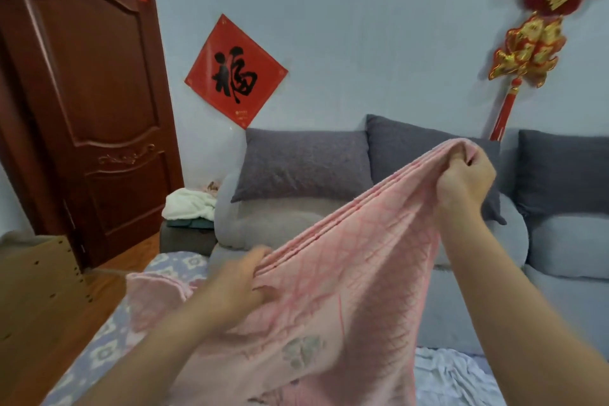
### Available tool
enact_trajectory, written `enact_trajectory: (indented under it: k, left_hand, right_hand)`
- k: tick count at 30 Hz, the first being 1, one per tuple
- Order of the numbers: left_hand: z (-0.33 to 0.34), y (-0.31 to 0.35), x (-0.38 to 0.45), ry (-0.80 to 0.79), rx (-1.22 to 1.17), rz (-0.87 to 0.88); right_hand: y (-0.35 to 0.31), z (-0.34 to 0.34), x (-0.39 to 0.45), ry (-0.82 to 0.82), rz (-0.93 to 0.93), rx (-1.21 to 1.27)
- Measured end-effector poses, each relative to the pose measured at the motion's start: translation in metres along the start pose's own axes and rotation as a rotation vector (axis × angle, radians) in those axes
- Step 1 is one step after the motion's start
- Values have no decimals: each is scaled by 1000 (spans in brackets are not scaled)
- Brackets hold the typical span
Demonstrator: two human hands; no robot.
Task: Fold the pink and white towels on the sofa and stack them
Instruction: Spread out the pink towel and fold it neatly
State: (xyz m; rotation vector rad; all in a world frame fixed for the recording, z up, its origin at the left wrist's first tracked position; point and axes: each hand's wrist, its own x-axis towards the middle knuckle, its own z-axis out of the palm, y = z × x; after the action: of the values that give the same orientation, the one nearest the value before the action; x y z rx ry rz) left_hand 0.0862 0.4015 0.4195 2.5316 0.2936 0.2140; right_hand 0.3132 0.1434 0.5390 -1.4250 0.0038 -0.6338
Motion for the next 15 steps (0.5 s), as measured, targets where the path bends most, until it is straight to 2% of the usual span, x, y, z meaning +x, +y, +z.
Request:
enact_trajectory:
  k: [1,3,6,9,10,12,14,15]
  left_hand:
    - [7,-6,-1,-76,23,-16]
    - [19,-15,-4,-93,-10,-23]
    - [21,-17,-6,92,-43,-54]
    - [12,-4,-8,239,-106,-60]
    - [9,1,-9,225,-130,-41]
    - [3,15,-13,92,-180,12]
    - [0,24,-22,-100,-305,60]
    - [0,25,-28,-185,-369,71]
  right_hand:
    - [5,1,-3,-3,29,19]
    - [16,3,-9,-4,105,70]
    - [23,-3,-15,-43,169,110]
    - [19,-8,-31,-351,48,-83]
    - [18,-8,-39,-488,28,-92]
    - [21,-5,-55,-716,-58,-169]
    - [28,-4,-68,-814,-117,-275]
    - [36,-6,-68,-789,-119,-292]
